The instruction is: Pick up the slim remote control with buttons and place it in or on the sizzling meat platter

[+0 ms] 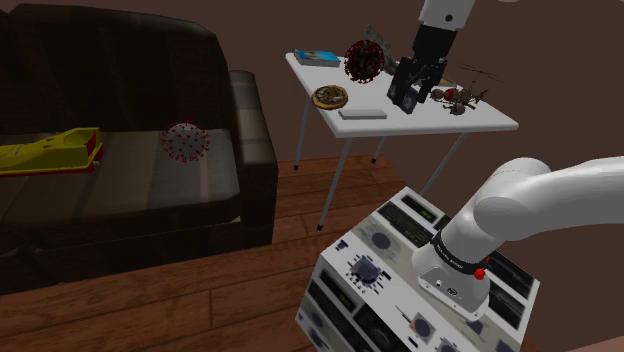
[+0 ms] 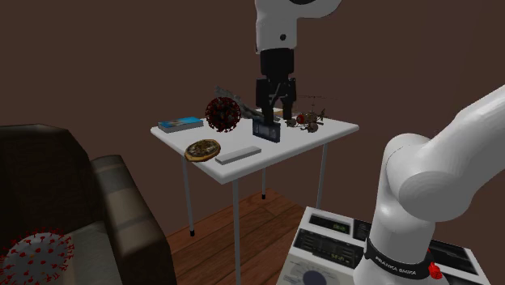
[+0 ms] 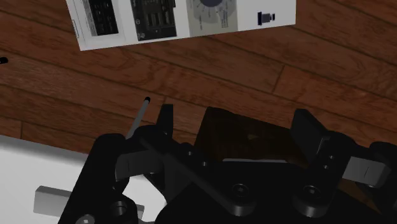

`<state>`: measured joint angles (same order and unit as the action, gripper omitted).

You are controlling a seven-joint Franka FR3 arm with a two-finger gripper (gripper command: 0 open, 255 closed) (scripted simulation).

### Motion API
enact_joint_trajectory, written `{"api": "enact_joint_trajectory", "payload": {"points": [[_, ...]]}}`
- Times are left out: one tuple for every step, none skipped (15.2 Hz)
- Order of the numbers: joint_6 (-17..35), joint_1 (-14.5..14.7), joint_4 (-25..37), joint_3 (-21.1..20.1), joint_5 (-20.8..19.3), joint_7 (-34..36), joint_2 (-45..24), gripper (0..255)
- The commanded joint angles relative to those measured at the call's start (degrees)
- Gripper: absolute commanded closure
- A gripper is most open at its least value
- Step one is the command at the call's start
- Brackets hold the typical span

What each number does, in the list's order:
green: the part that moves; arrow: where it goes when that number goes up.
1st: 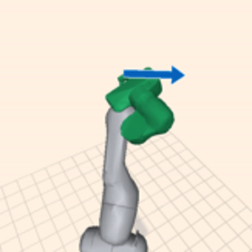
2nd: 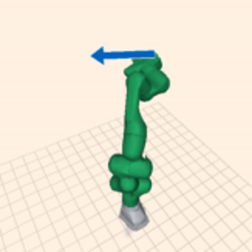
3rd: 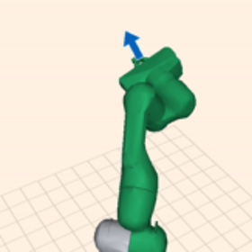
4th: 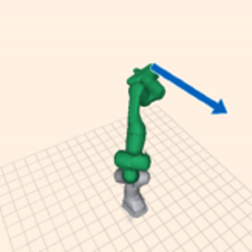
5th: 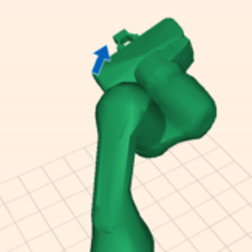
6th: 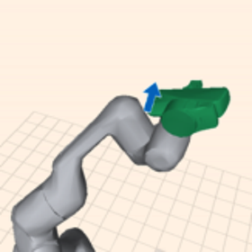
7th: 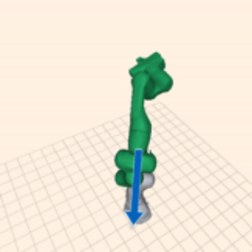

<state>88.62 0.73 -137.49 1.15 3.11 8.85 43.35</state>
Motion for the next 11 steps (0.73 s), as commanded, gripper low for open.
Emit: {"api": "enact_joint_trajectory", "payload": {"points": [[0.00,0.00,0.00,0.00,0.00,0.00,0.00,0],[1.05,0.04,-0.80,1.31,-1.21,-2.84,-0.19,0],[2.16,0.10,-1.50,2.65,-2.42,-5.65,-0.50,0],[3.33,0.15,-2.10,4.00,-3.61,-8.44,-0.94,0],[4.55,0.19,-2.59,5.34,-4.77,-11.23,-1.50,0],[5.82,0.26,-2.99,6.71,-5.90,-13.99,-2.20,0],[7.13,0.35,-3.28,8.08,-7.00,-16.74,-3.02,0],[8.49,0.41,-3.47,9.42,-8.02,-19.49,-3.96,0],[9.89,0.53,-3.55,10.79,-9.00,-22.21,-5.03,0],[11.32,0.68,-3.52,12.16,-9.91,-24.92,-6.22,0],[12.78,0.86,-3.39,13.51,-10.74,-27.63,-7.52,0]]}}
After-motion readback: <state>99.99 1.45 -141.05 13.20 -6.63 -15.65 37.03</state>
